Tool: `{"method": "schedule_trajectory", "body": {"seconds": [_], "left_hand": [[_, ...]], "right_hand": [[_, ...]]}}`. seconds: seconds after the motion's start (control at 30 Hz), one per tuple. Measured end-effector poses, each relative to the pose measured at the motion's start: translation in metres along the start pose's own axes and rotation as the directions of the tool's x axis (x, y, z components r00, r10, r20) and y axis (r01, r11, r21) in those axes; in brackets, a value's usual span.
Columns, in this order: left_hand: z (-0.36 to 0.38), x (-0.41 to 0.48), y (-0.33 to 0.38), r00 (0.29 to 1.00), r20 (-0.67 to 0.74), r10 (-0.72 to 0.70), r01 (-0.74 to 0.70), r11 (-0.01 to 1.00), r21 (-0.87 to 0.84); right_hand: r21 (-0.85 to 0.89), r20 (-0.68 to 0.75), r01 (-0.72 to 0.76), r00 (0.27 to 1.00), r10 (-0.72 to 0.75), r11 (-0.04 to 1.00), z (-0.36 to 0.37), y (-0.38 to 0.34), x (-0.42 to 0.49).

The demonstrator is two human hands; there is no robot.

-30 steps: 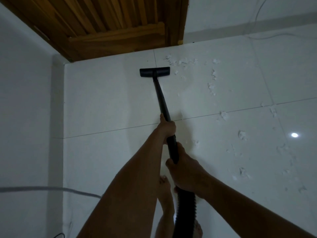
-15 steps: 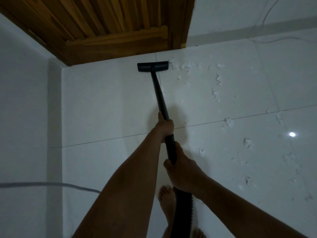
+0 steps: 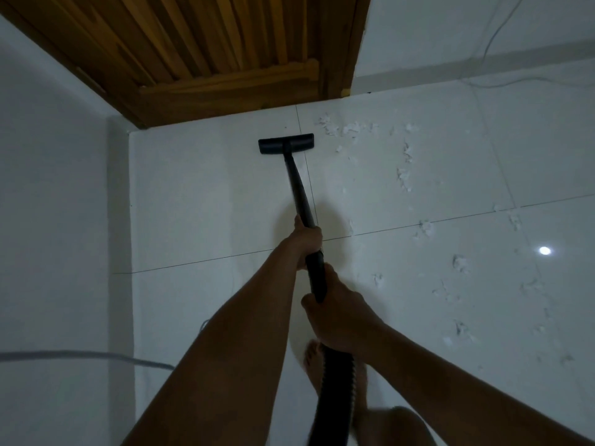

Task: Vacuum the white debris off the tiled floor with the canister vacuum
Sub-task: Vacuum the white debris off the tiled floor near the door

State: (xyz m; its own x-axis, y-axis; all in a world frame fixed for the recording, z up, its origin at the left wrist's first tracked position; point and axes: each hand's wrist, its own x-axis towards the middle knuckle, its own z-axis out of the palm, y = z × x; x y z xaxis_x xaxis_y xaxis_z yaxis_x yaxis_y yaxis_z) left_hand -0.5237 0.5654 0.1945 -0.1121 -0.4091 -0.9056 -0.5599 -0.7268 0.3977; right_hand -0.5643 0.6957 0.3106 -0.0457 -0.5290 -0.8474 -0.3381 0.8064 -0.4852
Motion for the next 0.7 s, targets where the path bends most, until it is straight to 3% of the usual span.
{"method": "schedule_trajectory", "body": {"seconds": [0.27, 0.7], "left_hand": [[-0.019, 0.027, 0.021, 1.0, 0.0, 0.004, -0.004, 1.0, 0.011], [-0.019, 0.064, 0.047, 0.998, -0.007, 0.062, -0.063, 0.997, -0.041]], "right_hand": [[-0.106, -0.072, -0.006, 0.997, -0.001, 0.994, 0.0, -0.02, 0.03], [-0.095, -0.077, -0.022, 0.997, 0.015, 0.995, -0.018, -0.031, 0.066]]}}
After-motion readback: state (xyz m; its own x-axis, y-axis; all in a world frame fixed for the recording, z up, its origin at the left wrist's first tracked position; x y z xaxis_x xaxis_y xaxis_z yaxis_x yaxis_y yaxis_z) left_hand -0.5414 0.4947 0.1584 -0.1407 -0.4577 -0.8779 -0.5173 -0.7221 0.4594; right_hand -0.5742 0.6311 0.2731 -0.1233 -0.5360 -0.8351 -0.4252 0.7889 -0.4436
